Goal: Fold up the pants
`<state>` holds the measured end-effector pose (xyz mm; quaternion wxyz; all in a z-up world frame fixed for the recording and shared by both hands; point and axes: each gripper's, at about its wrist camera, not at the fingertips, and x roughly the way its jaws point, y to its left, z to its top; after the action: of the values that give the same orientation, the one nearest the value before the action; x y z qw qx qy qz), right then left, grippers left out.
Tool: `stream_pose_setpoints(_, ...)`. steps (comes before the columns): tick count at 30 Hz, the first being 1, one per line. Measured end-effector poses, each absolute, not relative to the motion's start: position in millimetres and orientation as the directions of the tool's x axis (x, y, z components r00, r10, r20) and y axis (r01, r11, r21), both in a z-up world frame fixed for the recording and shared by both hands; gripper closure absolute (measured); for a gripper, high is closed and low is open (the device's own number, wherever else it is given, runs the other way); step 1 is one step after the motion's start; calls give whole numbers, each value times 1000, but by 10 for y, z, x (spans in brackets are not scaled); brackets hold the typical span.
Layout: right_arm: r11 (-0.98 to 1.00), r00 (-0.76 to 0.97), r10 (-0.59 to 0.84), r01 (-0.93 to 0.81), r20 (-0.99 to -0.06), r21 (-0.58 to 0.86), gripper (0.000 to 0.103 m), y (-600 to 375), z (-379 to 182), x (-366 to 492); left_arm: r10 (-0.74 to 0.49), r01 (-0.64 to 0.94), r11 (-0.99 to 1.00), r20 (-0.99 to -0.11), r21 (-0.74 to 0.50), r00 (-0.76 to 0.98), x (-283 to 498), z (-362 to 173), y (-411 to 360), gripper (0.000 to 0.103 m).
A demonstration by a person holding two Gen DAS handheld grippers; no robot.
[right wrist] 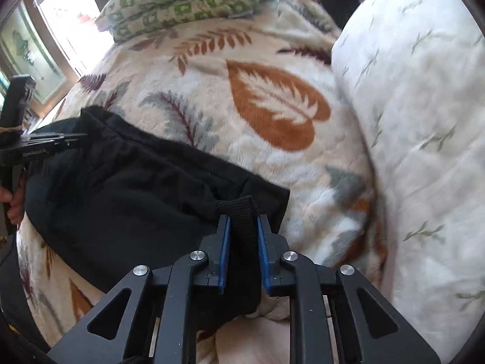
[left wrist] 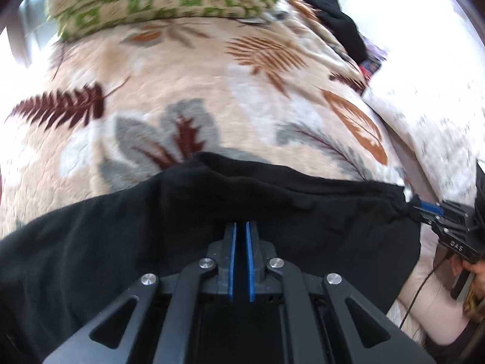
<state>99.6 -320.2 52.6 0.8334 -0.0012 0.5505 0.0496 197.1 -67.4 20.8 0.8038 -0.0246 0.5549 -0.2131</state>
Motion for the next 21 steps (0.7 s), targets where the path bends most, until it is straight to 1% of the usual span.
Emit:
stream_pose_setpoints(3, 996, 395, 73, -75, -916, 47, 88, -3254, 574, 1011, -374, 305, 910, -875, -282, 306, 2004, 191, -651, 95)
stream_pose_setpoints(5, 997, 403, 70, -68, -912, 46, 92, -3281, 612, 1019, -358, 303, 916, -875, -262, 325, 2034, 202, -668, 95)
stream_pose_setpoints(9, 997, 460, 67, -74, -885, 37, 93, -3246, 776, 1060, -310, 273, 937, -877, -217, 366, 2164, 208, -641, 95)
stream_pose_setpoints(11, 997, 468, 66, -69, -882, 38, 93, -3245, 791, 1112, -299, 251, 944, -879, -214, 373, 2258, 185, -623, 95)
stream_pose_setpoints(13, 999, 444, 39, -39, -895, 24, 93, -3278, 691, 1174, -285, 243, 949, -877, -201, 387, 2317, 176, -640, 95)
stream_pose_setpoints(16, 1000, 356, -19, 0, -934, -20, 93, -3348, 347, 1209, -243, 242, 959, -870, -148, 429, 2365, 188, -712, 95)
stream_pose_setpoints(17, 1000, 336, -21, 5, -942, -20, 92, -3383, 259, 1203, -236, 235, 961, -868, -143, 436, 2387, 176, -724, 96)
stream_pose_setpoints(18, 1000, 353, -18, 5, -936, -18, 90, -3398, 259, 1192, -230, 228, 964, -867, -139, 443, 2398, 169, -728, 96)
stream_pose_setpoints(20, 999, 364, -38, 4, -931, -40, 77, -3416, 305, 1186, -224, 218, 966, -865, -138, 448, 2402, 169, -736, 96)
stream_pose_setpoints(21, 1000, 367, -28, 12, -930, -25, 76, -3439, 348, 1189, -225, 219, 966, -865, -137, 448, 2391, 180, -735, 96)
